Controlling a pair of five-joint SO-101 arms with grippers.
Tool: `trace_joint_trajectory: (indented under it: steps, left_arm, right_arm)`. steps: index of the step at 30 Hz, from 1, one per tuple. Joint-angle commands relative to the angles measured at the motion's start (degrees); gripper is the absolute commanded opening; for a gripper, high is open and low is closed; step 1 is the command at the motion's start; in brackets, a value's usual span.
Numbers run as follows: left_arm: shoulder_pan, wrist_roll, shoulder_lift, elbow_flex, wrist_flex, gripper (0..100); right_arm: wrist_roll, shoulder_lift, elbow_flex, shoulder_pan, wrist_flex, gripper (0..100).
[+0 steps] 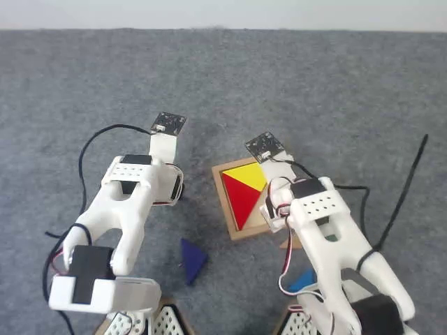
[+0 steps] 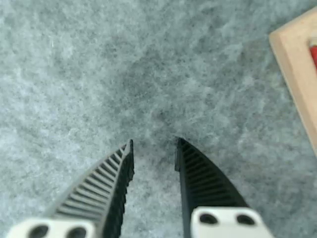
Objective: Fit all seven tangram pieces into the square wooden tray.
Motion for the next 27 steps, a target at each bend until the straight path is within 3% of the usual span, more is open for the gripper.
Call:
trace_joint_trajectory:
  steps: [1, 17, 27]
  left_arm:
    - [0.79, -0.53, 0.09, -1.36, -1.05, 14]
    - [0.79, -0.53, 0.09, -1.36, -0.97, 14]
    - [0.79, -0.53, 0.09, -1.36, -0.88, 14]
  right_arm:
    - [0.53, -0.84, -0.09, -0.13, -1.8, 2.7]
    - [0.26, 19.12, -14.07, 0.04, -4.62, 2.7]
    - [-0.53, 25.63, -24.44, 4.7, -4.44, 2.7]
